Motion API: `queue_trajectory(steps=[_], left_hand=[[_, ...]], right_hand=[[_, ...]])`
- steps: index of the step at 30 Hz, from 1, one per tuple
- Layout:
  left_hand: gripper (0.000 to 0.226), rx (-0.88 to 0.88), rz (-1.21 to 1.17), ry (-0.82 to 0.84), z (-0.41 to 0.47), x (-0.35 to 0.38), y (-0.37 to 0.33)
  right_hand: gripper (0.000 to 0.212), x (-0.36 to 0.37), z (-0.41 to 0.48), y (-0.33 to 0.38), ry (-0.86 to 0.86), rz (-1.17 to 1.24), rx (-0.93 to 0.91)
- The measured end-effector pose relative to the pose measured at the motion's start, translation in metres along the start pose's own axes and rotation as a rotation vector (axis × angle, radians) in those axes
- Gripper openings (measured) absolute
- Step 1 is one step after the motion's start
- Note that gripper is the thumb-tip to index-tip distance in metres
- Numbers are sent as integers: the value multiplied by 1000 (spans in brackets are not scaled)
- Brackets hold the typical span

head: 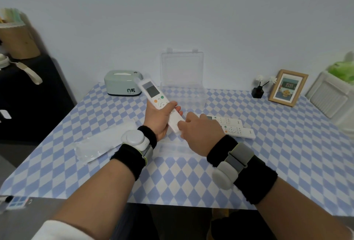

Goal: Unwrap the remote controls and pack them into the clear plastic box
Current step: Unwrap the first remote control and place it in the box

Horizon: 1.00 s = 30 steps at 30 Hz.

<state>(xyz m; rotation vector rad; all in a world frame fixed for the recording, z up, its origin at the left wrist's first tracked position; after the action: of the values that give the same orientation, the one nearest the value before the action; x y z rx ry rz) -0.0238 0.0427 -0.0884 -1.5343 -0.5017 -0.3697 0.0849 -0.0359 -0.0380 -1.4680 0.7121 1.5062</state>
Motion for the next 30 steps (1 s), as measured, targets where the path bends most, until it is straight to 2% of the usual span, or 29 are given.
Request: queue_trajectory(steps=[3,6,9,12,14,16,18,20,21,23,26,28,30], left_hand=[[53,21,-13,20,4,5,2],[50,36,-54,-6,8,-1,7],[38,50,-53,-65,10,-11,13],[38,38,-90,-97,13,-20,16],[36,46,-132,-149,19,-30,12],[32,53,-174,-198,26,-41,7],[33,38,-150,-218,34,-53,4],[46,20,-131,-218,37,-58,5],[48,14,-137,-211,41,-62,5],[38,4,-138,-178,46,-63,5],[22,-69,-156,-121,52,-62,11],[27,-106,-166,-70,54,-58,13],[34,-108,-132,-20,53,-54,13]], right_hand=[[17,-4,-6,2,-22,-33,87],[25,-7,-11,11,-45,-32,135],[29,-1,-11,18,14,-54,173],[30,9,-9,18,78,-65,223],[31,11,-4,24,38,-60,181],[35,8,1,36,-62,-42,45],[42,3,7,46,-174,66,-98],[43,-6,4,46,-309,202,-168],[39,-7,5,41,-369,260,-156],[33,-1,16,21,-409,416,-27],[33,29,44,-19,-285,742,245],[28,52,58,-31,-129,883,339],[23,66,62,-34,-29,1019,349]])
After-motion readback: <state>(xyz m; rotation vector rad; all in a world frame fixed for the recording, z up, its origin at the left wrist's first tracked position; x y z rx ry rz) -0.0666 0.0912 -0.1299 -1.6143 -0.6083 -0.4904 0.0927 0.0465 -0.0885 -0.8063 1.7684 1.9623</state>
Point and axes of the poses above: each hand's wrist, its own z-axis towards the middle knuckle, its own x-axis out of the palm, y = z × x, the point moved 10 cm from there along z, towards the middle knuckle, and after that the axes turned 1 degree about y, right-handed, at the moved point
